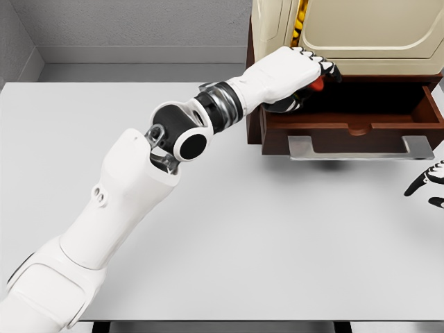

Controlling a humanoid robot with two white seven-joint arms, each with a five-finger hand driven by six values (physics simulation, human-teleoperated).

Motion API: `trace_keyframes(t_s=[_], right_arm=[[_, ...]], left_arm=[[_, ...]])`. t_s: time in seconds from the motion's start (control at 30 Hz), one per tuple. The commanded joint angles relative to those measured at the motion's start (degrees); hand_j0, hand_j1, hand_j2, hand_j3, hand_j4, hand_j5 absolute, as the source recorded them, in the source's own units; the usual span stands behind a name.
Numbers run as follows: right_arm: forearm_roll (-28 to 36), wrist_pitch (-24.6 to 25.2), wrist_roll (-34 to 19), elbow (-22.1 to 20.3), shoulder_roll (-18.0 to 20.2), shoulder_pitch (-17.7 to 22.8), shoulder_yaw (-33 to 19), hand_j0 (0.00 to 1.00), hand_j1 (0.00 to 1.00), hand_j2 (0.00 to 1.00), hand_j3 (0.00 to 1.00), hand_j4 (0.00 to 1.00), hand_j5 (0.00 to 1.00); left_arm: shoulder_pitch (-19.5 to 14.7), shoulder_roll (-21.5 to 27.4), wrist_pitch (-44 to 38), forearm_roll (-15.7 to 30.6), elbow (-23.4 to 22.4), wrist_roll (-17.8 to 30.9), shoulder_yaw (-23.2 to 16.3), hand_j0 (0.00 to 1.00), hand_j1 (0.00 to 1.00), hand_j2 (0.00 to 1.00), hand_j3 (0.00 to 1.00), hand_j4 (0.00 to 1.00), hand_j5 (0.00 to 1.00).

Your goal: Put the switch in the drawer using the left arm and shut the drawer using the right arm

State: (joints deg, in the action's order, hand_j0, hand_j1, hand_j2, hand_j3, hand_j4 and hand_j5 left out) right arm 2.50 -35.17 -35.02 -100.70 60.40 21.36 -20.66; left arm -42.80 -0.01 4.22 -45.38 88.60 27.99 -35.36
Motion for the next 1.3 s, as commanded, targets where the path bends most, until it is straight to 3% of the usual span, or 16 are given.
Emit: trace_keyframes(t_s=[0.0,0.27,0.37,0.47,0.5,0.57,0.63,0.73,0.77,0.87,0.9,0.93,0.97,1.03,1.17,1.27], right_arm=[[0.4,0.2,0.0,0.0,0.1,0.0,0.0,0.58,0.58,0.58,0.58,0.58,0.58],[0.4,0.2,0.0,0.0,0.1,0.0,0.0,0.58,0.58,0.58,0.58,0.58,0.58],[0.5,0.2,0.0,0.0,0.1,-0.1,0.0,0.58,0.58,0.58,0.58,0.58,0.58],[0.5,0.2,0.0,0.0,0.0,-0.2,0.4,0.58,0.58,0.58,0.58,0.58,0.58],[0.5,0.2,0.0,0.0,0.1,-0.2,0.4,0.58,0.58,0.58,0.58,0.58,0.58],[0.5,0.2,0.0,0.0,0.0,-0.3,0.4,0.58,0.58,0.58,0.58,0.58,0.58],[0.5,0.2,0.0,0.0,0.0,-0.4,0.4,0.58,0.58,0.58,0.58,0.58,0.58],[0.5,0.2,0.0,0.0,0.0,-0.4,0.4,0.58,0.58,0.58,0.58,0.58,0.58],[0.5,0.2,0.0,0.0,0.0,-0.4,0.4,0.58,0.58,0.58,0.58,0.58,0.58],[0.5,0.2,0.0,0.0,0.1,-0.8,0.4,0.58,0.58,0.58,0.58,0.58,0.58],[0.5,0.2,0.0,0.1,0.1,-0.9,0.4,0.58,0.58,0.58,0.58,0.58,0.58],[0.5,0.2,0.0,0.1,0.1,-0.9,0.4,0.58,0.58,0.58,0.58,0.58,0.58],[0.5,0.2,0.0,0.2,0.1,-1.0,0.4,0.58,0.58,0.58,0.58,0.58,0.58],[0.5,0.2,0.0,0.6,0.1,-1.5,0.4,0.58,0.58,0.58,0.58,0.58,0.58],[0.4,0.2,0.0,1.1,0.1,-2.5,0.7,0.58,0.58,0.58,0.58,0.58,0.58],[0.4,0.2,0.0,1.1,0.1,-3.3,0.7,0.59,0.59,0.59,0.59,0.59,0.59]], left_arm=[[0.0,0.0,0.0,0.0,0.1,0.0,-0.3,0.76,0.76,0.76,0.76,0.76,0.76],[0.0,0.0,1.7,0.5,0.9,-0.1,-0.7,0.76,0.76,0.76,0.76,0.76,0.76],[0.6,0.0,9.1,1.2,5.6,-0.1,-0.6,0.76,0.76,0.76,0.76,0.76,0.76],[1.1,7.7,21.0,7.8,12.2,0.0,-0.2,0.76,0.76,0.76,0.76,0.76,0.76],[1.7,10.4,26.8,9.7,12.5,-0.3,0.6,0.76,0.76,0.76,0.76,0.76,0.76],[3.3,16.2,30.8,15.8,12.4,-0.5,5.7,0.77,0.77,0.77,0.77,0.77,0.77],[5.3,25.6,30.8,24.5,12.4,-0.6,12.0,0.77,0.77,0.77,0.77,0.77,0.77],[12.6,33.3,30.8,34.5,12.0,-1.1,26.4,0.78,0.78,0.78,0.78,0.78,0.78],[14.8,36.5,30.8,36.9,11.7,-2.0,28.2,0.79,0.79,0.79,0.79,0.79,0.79],[20.4,43.0,30.8,41.3,6.5,-2.1,30.7,0.89,0.89,0.89,0.89,0.89,0.89],[22.9,42.8,30.8,41.3,2.1,-2.1,30.9,1.0,1.0,1.0,1.0,1.0,1.0],[23.1,42.9,30.8,41.3,-1.8,-2.1,30.9,1.0,1.0,1.0,1.0,1.0,1.0],[26.3,41.9,30.8,41.3,-5.6,-2.0,30.8,1.0,1.0,1.0,1.0,1.0,1.0],[27.2,40.9,30.8,41.1,-10.1,-1.9,30.4,1.0,1.0,1.0,1.0,1.0,1.0],[29.6,38.9,30.8,40.7,-14.2,-1.5,30.3,1.0,1.0,1.0,1.0,1.0,1.0],[29.7,38.9,30.8,40.7,-14.1,-1.5,30.3,1.0,1.0,1.0,1.0,1.0,1.0]])
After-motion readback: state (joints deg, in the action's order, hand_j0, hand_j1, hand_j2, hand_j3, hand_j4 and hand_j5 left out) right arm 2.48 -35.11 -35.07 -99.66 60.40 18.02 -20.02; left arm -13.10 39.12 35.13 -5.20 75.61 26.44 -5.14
